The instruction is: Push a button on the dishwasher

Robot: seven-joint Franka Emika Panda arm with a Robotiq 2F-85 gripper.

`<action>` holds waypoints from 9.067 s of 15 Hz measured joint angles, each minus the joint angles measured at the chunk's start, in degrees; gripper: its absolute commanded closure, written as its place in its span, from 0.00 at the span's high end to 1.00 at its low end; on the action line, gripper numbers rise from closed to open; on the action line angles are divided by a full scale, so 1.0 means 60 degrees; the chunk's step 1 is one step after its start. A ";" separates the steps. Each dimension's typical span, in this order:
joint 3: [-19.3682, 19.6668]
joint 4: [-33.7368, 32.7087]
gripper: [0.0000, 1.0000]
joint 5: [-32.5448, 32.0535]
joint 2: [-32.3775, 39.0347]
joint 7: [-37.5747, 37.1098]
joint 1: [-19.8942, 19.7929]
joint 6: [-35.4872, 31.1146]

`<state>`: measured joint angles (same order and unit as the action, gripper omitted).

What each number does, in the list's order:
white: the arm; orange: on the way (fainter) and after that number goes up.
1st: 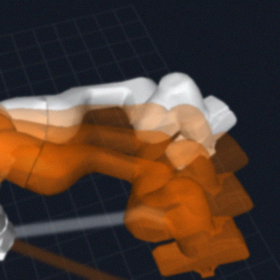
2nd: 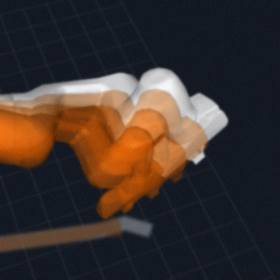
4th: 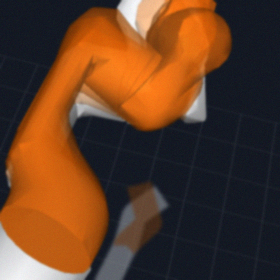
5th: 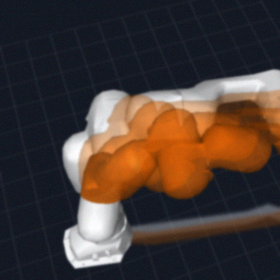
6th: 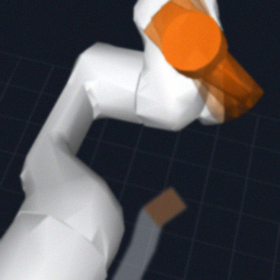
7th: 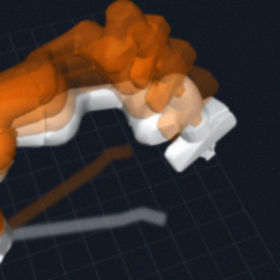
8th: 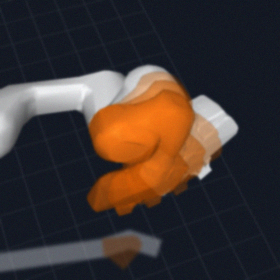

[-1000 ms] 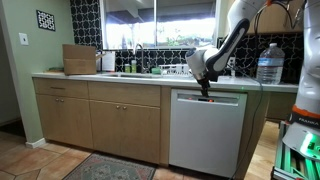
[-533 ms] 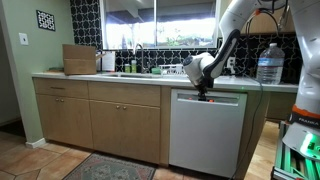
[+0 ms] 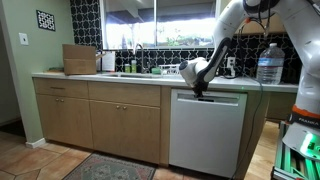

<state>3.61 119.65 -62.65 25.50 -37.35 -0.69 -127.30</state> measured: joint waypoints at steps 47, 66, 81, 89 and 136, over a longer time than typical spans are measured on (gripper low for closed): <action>0.0502 -0.2836 0.00 -0.0018 0.2548 0.0622 -0.0011 -0.0008; 0.0543 -0.3194 0.00 -0.0016 0.2918 0.0620 0.0009 -0.0148; 0.0575 -0.3173 0.00 0.1858 0.2460 0.0949 -0.0287 -0.0506; 0.0775 -0.3177 0.00 0.2519 0.2404 0.1411 -0.0194 -0.0497; 0.1429 -0.3052 0.00 -0.0732 0.3057 -0.0905 0.0557 -0.0617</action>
<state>12.18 101.33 -67.04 43.85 -42.78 2.65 -131.00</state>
